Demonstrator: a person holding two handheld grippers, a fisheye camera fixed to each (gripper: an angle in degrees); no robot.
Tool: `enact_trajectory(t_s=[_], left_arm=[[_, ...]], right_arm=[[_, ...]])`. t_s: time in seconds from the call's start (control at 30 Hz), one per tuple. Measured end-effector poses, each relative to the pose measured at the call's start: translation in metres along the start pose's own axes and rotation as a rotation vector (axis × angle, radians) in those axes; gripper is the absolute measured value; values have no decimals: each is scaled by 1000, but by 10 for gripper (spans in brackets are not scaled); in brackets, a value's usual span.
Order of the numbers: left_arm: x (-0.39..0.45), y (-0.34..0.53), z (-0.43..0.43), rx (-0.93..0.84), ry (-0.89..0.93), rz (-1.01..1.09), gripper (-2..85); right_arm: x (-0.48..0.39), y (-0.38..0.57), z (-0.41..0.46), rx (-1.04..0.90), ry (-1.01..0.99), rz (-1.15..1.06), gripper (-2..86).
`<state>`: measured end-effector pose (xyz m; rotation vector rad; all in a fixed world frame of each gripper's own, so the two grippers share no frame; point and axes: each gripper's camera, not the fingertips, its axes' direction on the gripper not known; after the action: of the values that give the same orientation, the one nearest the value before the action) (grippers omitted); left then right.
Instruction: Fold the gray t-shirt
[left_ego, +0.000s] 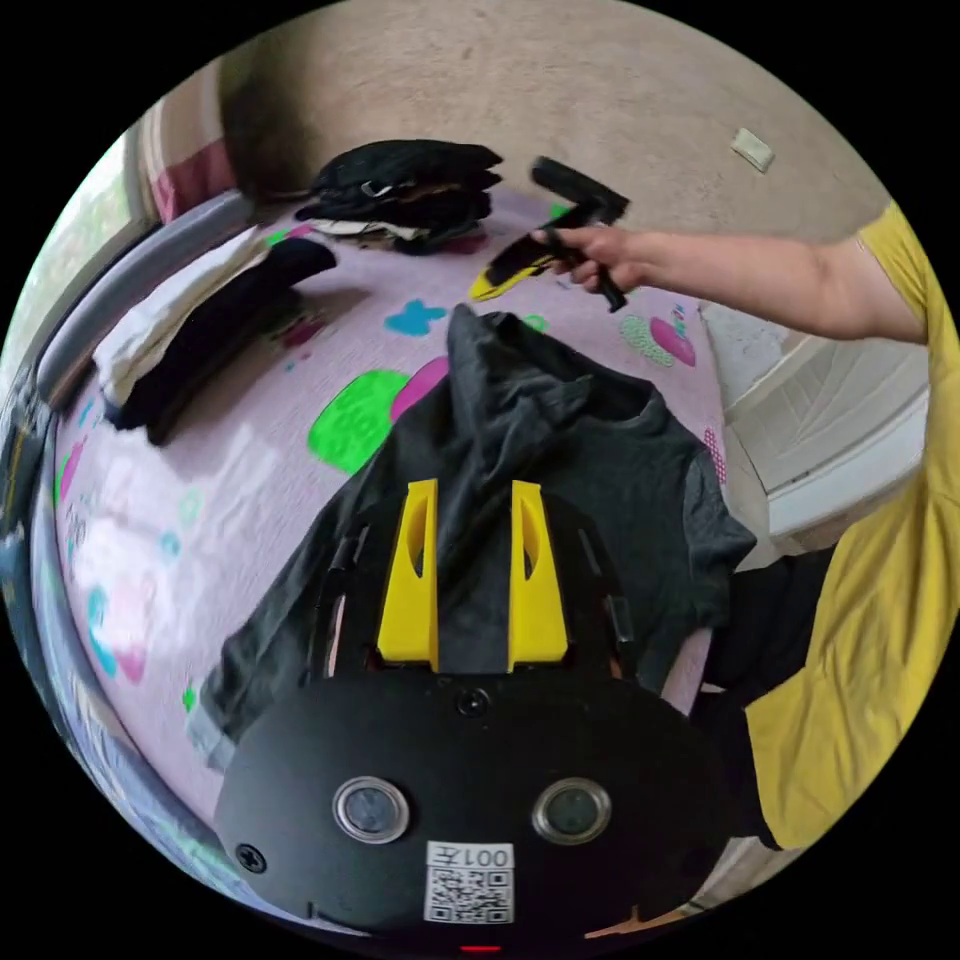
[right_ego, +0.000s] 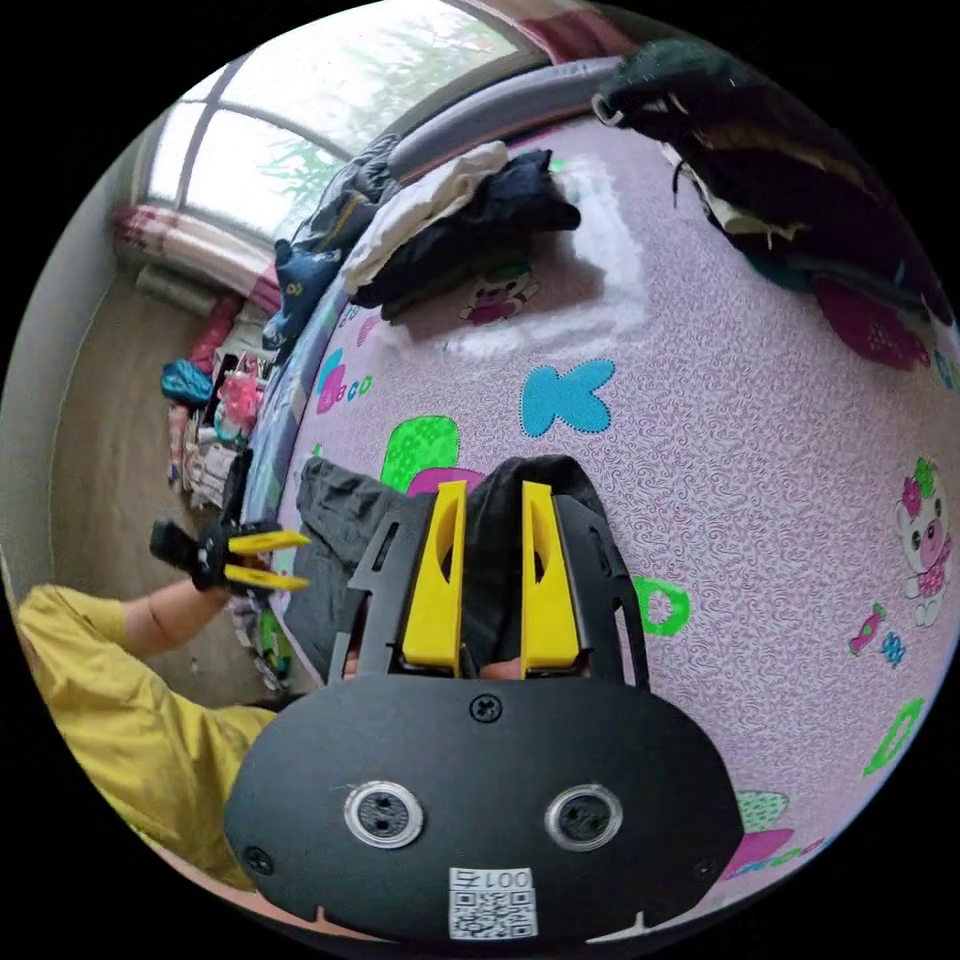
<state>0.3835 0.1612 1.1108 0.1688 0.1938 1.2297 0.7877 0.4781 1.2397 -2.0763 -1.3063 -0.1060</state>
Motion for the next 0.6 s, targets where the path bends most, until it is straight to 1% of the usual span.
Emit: enact_trajectory(t_s=[0.03,0.1,0.17,0.23,0.27,0.3,0.33,0.43,0.5,0.6], left_arm=[[4,-6,7,4,-2,25,86],[16,-21,32,-3,1,98,99],[21,-27,48,-23,-4,139,98],[24,-31,63,-69,-35,174,63],[25,-31,73,-124,-82,187,32],[23,-29,77,-144,-97,210,4],[22,-28,75,-125,-85,217,1],[0,-14,48,19,89,180,-10],[-28,3,30,101,229,81,-11],[-55,21,26,96,326,6,-11]], right_arm=[[9,-8,5,-28,-16,56,79],[18,-15,9,-51,-27,102,70],[26,-19,13,-74,-25,136,43],[32,-21,13,-78,-7,152,21],[33,-21,11,-68,-9,149,17],[35,-20,5,-51,-23,151,13],[36,-17,-5,-26,-40,156,10],[37,3,-36,52,-89,172,8],[43,23,-45,69,-105,205,7],[64,51,-30,-8,-82,283,7]])
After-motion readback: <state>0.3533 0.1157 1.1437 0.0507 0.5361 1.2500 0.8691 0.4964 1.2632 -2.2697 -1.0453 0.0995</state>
